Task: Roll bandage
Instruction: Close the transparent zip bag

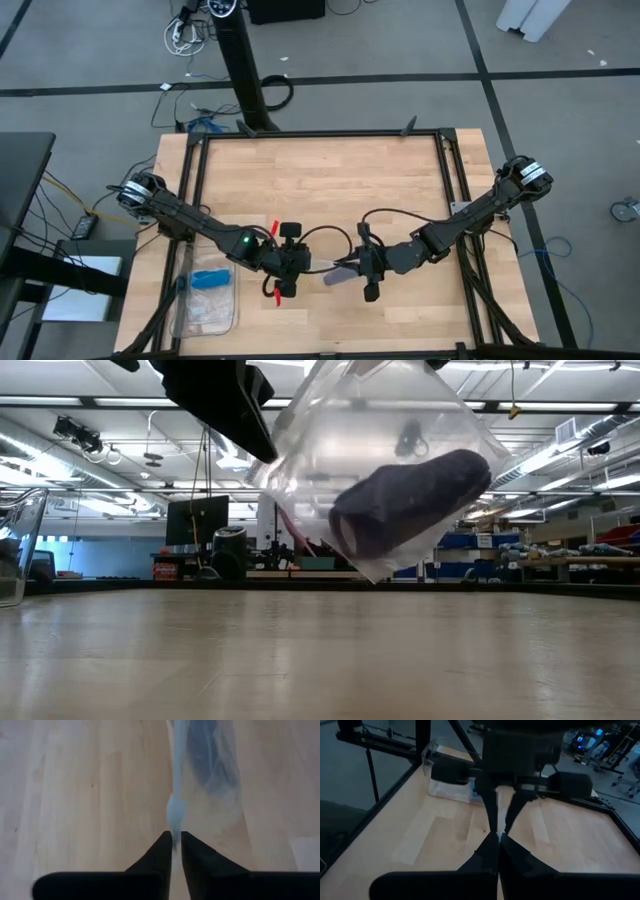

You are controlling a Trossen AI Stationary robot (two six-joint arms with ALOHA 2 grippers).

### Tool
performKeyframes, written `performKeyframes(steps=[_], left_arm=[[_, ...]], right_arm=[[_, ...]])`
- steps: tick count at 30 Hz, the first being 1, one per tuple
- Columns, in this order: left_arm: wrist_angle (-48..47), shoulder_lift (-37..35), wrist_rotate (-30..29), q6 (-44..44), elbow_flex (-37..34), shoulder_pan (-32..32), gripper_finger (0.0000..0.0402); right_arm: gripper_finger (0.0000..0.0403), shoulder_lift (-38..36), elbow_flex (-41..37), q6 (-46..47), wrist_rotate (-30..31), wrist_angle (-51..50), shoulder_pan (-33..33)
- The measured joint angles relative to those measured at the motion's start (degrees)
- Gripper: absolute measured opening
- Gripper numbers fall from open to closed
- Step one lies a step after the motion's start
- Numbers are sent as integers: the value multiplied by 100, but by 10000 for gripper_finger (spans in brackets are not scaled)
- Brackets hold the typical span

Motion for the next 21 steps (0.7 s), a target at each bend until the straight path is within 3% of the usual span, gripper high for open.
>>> performKeyframes(steps=[11,21], left_arm=[[113,-81,227,-39,25,-23,138],[327,-485,317,-6,47,-143,145]], right_arm=[[0,7,2,-20,-76,-39,9],[0,20,-4,-111,-42,-65,11]])
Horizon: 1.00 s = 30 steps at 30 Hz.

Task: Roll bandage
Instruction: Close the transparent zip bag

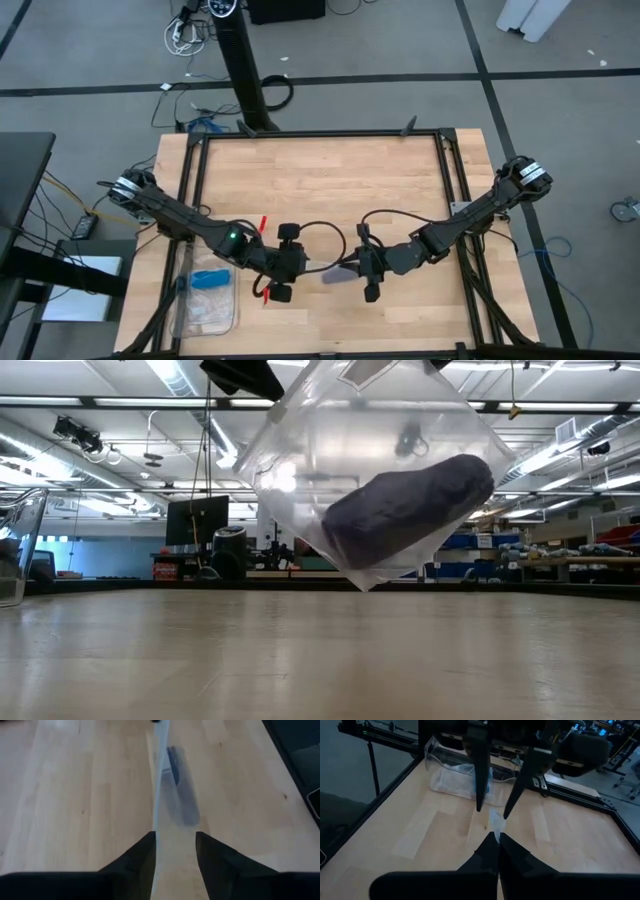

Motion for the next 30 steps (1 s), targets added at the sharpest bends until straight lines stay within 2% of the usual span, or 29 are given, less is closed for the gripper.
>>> performKeyframes(steps=[9,14,23,30], left_arm=[[426,59,-166,-58,-404,7,101],[457,-3,-427,-75,-411,5,101],[687,-24,45,-1,-409,17,115],[622,-24,61,2,-409,18,86]], right_arm=[[0,4,-4,-47,3,49,-2],[0,4,-4,-49,4,60,-2],[0,7,-7,-53,4,60,-2],[0,9,-7,-54,4,60,-2]])
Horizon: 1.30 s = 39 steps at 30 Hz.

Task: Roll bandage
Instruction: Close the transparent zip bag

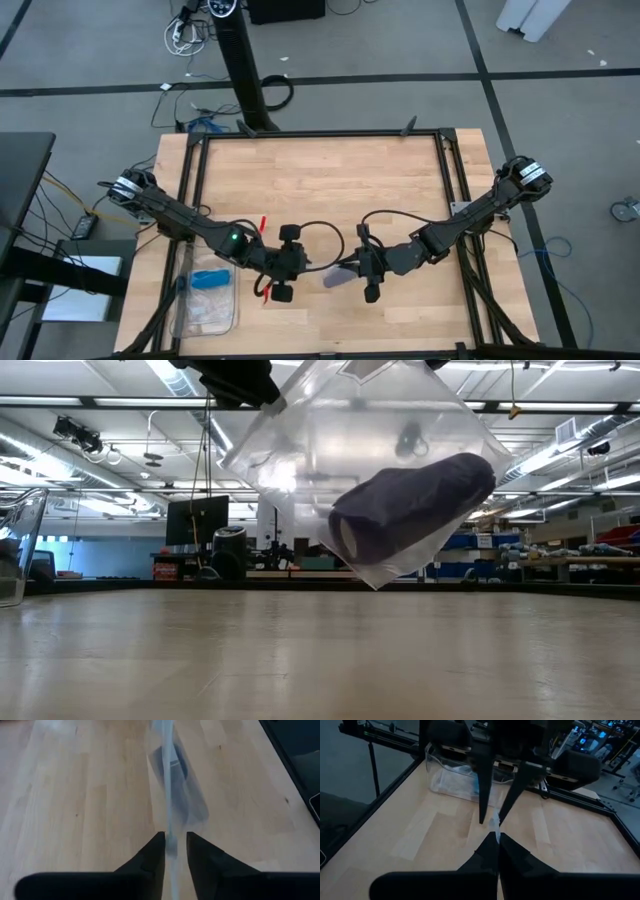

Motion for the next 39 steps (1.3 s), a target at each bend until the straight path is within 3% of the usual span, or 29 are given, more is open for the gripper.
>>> performKeyframes(steps=[9,39], left_arm=[[353,-4,-19,-36,-342,78,23],[-719,-7,-241,-612,-404,-81,22]], right_arm=[[0,9,-4,-39,3,15,-4],[0,15,-9,-41,13,-15,-2]])
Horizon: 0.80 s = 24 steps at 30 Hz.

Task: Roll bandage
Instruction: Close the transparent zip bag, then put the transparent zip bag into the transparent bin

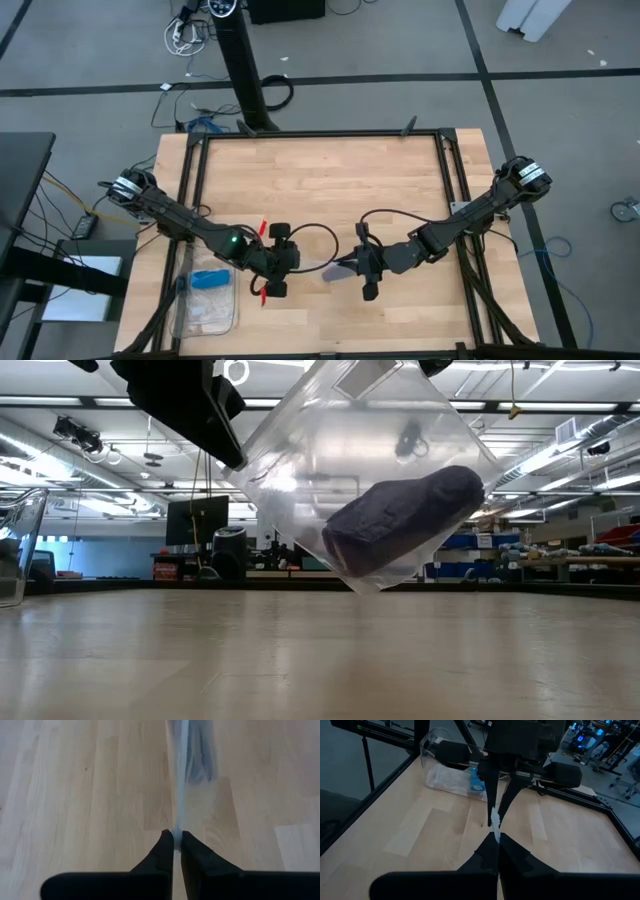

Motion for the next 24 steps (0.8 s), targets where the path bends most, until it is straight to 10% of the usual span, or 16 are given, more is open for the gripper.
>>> performKeyframes(steps=[24], left_arm=[[64,17,-425,-304,717,-830,193]], right_arm=[[0,-28,15,42,-212,231,116]])
